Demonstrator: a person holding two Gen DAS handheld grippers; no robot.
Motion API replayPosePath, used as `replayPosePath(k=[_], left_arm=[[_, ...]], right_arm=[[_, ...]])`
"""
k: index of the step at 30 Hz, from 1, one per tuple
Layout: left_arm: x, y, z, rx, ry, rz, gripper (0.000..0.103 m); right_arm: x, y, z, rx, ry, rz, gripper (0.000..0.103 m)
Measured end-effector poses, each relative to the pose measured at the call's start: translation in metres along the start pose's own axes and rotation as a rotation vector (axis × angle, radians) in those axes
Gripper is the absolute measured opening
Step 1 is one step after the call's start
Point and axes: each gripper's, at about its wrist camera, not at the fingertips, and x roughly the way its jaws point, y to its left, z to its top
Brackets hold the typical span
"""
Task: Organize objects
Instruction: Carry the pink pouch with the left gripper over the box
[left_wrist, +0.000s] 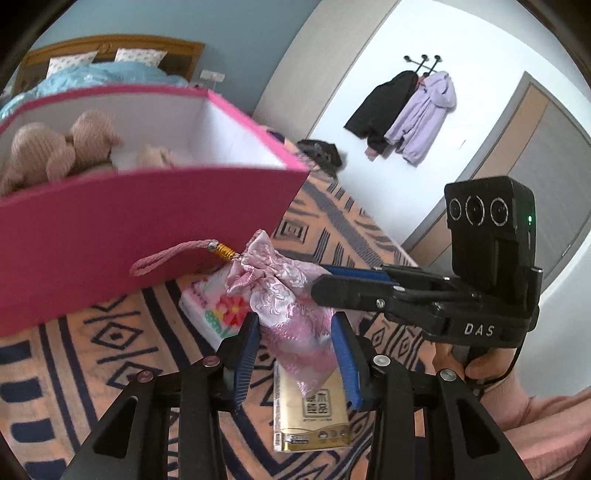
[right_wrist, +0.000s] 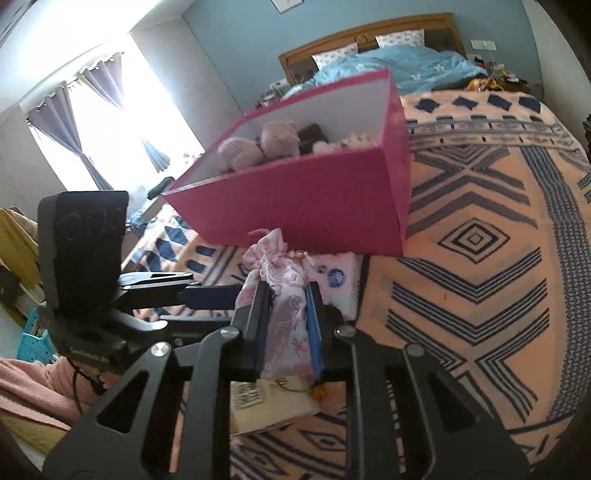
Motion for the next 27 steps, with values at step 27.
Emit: replayPosePath(k=[27], left_arm=[[-0.043, -0.021, 0.099, 0.209, -0.17, 0.149, 0.04]], right_arm=[[-0.023, 0.02, 0.098, -0.04, -0.228, 0.08, 0.021]])
